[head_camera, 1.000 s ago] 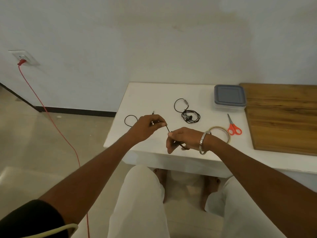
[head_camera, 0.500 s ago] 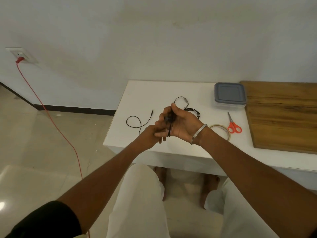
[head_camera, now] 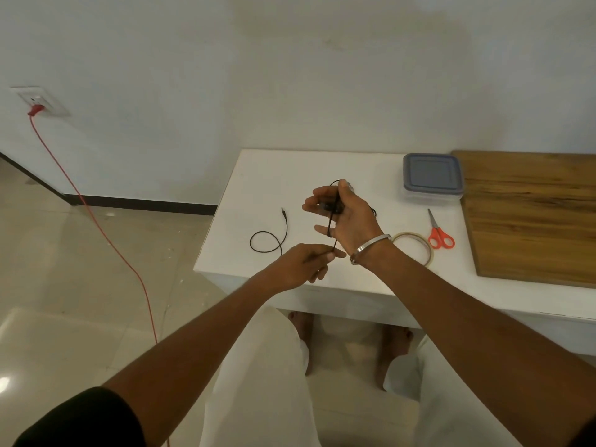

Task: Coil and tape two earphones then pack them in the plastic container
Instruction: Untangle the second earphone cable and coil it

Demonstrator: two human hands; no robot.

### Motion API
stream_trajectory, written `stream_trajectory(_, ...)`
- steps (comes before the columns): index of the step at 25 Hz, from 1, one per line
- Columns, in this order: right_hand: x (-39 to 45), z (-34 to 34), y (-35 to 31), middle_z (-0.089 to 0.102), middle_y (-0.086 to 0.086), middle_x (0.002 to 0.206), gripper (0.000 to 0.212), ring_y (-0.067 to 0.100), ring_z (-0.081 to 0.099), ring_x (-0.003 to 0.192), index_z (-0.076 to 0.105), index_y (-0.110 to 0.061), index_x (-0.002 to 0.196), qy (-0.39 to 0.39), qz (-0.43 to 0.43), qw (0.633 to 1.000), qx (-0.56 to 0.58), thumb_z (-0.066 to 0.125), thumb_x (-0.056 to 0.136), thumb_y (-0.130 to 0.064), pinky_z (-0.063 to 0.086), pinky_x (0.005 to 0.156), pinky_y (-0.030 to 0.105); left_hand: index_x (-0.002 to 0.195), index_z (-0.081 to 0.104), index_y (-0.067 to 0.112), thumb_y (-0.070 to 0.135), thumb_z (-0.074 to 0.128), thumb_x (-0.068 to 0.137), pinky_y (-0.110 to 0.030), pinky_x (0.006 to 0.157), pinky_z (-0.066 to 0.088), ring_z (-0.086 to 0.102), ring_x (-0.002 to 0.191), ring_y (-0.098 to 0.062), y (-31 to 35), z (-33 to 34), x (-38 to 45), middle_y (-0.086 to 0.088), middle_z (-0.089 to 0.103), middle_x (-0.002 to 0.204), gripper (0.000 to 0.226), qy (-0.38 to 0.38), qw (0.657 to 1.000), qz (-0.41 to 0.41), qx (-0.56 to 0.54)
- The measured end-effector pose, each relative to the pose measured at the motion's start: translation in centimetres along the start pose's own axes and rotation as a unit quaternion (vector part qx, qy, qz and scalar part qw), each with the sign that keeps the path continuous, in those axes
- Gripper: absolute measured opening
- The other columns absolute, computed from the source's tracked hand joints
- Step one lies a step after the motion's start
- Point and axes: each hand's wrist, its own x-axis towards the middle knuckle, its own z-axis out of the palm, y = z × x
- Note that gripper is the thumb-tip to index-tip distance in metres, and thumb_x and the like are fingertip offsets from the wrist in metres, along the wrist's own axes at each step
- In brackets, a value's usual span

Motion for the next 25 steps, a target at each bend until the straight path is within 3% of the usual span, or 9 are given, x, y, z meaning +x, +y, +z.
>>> stream_trajectory(4,0.2,-1.3,0.9,0.073,0.007,0.099,0.042,0.016,0.068,0.098,0.07,-0.01,0.093,-0.015,-0.076,0.969,-0.236,0.037,0.101,-0.033,0.048,0.09,0.031,0.113,0.068,0.023,0.027,0.044,0.102,-0.012,0.059,0.041,0.05,0.056,-0.002,0.0,-0.7,-0.1,0.009,0.055,0.063,0.027,0.009,0.997,0.001,0.081)
stream_trajectory(6,0.3,-2.2,1.3,0.074,-0.001,0.093,0.038,0.01,0.068,0.094,0.071,-0.011,0.093,-0.043,-0.091,0.929,-0.357,0.042,0.099,-0.034,0.05,0.091,0.029,0.111,0.069,0.023,0.024,0.046,0.1,-0.012,0.059,0.04,0.05,0.057,-0.003,-0.1,-1.3,-0.2,0.009,0.055,0.063,0.026,0.022,0.994,-0.009,0.11)
stream_trajectory(8,0.2,-3.0,1.6,0.07,-0.009,0.079,0.035,0.004,0.064,0.077,0.07,-0.013,0.092,-0.077,-0.095,0.869,-0.479,0.046,0.097,-0.038,0.049,0.076,0.024,0.108,0.07,0.023,0.024,0.047,0.099,-0.014,0.06,0.04,0.05,0.059,-0.006,-0.3,-2.0,-0.3,0.008,0.055,0.064,0.025,0.031,0.991,-0.021,0.129)
stream_trajectory(10,0.2,-3.9,2.0,0.063,-0.01,0.071,0.035,0.005,0.056,0.063,0.066,-0.012,0.087,-0.104,-0.105,0.812,-0.565,0.049,0.094,-0.041,0.043,0.064,0.024,0.104,0.072,0.022,0.027,0.049,0.099,-0.016,0.059,0.039,0.05,0.059,-0.007,-0.3,-2.6,-0.4,0.011,0.054,0.063,0.024,0.041,0.988,-0.025,0.145)
stream_trajectory(14,0.2,-4.8,2.5,0.066,-0.005,0.08,0.04,0.015,0.058,0.069,0.06,-0.017,0.084,-0.153,-0.087,0.731,-0.659,0.048,0.088,-0.054,0.05,0.068,0.033,0.098,0.071,0.02,0.034,0.056,0.096,-0.019,0.06,0.036,0.047,0.058,-0.006,-0.4,-3.8,-0.4,0.015,0.055,0.064,0.021,0.065,0.981,-0.011,0.184)
stream_trajectory(18,0.1,-5.1,2.6,0.065,0.0,0.081,0.035,0.016,0.056,0.071,0.061,-0.015,0.088,-0.165,-0.041,0.667,-0.725,0.048,0.092,-0.047,0.049,0.074,0.036,0.096,0.073,0.023,0.038,0.06,0.092,-0.027,0.068,0.048,0.06,0.072,-0.013,-0.2,-5.0,-0.4,0.007,0.069,0.082,0.02,0.086,0.98,0.001,0.18)
stream_trajectory(20,0.2,-5.3,2.8,0.067,0.0,0.081,0.037,0.017,0.06,0.073,0.062,-0.013,0.087,-0.174,-0.014,0.668,-0.724,0.045,0.094,-0.045,0.051,0.077,0.038,0.096,0.072,0.024,0.038,0.061,0.092,-0.031,0.076,0.052,0.064,0.08,-0.015,-0.1,-5.4,-0.5,0.007,0.071,0.088,0.018,0.096,0.981,0.008,0.169)
stream_trajectory(22,0.1,-5.2,2.8,0.07,-0.004,0.084,0.037,0.014,0.065,0.079,0.066,-0.016,0.087,-0.192,0.026,0.692,-0.695,0.042,0.096,-0.043,0.053,0.083,0.037,0.095,0.071,0.025,0.037,0.061,0.092,-0.033,0.079,0.053,0.065,0.082,-0.016,-0.1,-5.7,-0.4,0.007,0.071,0.089,0.016,0.11,0.982,0.016,0.156)
stream_trajectory(25,-0.5,-4.3,2.6,0.075,0.0,0.086,0.039,0.012,0.069,0.085,0.07,-0.017,0.085,-0.23,0.113,0.783,-0.566,0.043,0.096,-0.043,0.048,0.091,0.033,0.094,0.069,0.024,0.034,0.058,0.094,-0.03,0.074,0.051,0.063,0.08,-0.017,-0.2,-6.0,-0.2,0.007,0.07,0.089,0.014,0.131,0.98,0.039,0.142)
